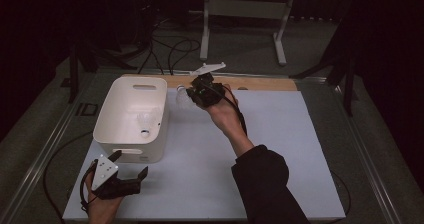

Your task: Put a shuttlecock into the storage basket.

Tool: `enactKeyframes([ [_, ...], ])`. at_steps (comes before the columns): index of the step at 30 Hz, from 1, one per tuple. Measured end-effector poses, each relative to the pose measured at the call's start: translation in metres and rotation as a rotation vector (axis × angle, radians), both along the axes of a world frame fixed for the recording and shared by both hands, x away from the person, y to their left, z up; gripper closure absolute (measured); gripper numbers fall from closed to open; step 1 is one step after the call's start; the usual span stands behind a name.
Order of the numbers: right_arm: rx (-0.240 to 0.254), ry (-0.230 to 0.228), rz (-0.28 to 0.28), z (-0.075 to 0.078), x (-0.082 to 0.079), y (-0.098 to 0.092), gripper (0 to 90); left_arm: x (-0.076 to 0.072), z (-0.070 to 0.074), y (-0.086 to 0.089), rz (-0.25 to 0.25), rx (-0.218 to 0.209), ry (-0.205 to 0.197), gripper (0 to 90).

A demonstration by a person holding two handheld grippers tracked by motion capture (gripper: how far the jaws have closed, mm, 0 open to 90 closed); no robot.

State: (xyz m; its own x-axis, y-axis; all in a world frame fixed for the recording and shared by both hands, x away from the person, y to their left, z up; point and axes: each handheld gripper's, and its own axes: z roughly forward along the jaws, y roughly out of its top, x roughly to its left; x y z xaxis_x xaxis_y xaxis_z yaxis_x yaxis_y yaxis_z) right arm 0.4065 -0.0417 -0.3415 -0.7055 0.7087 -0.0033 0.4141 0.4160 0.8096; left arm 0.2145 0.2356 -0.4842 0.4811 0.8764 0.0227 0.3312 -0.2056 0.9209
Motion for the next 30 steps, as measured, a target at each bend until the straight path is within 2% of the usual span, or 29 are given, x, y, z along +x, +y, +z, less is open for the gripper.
enactKeyframes([
  [30, 0.030, -0.032, 0.033, 0.010, 0.002, 0.016, 87.9, 0.000, 0.000, 0.000, -0.001, 0.001, 0.001, 0.0],
])
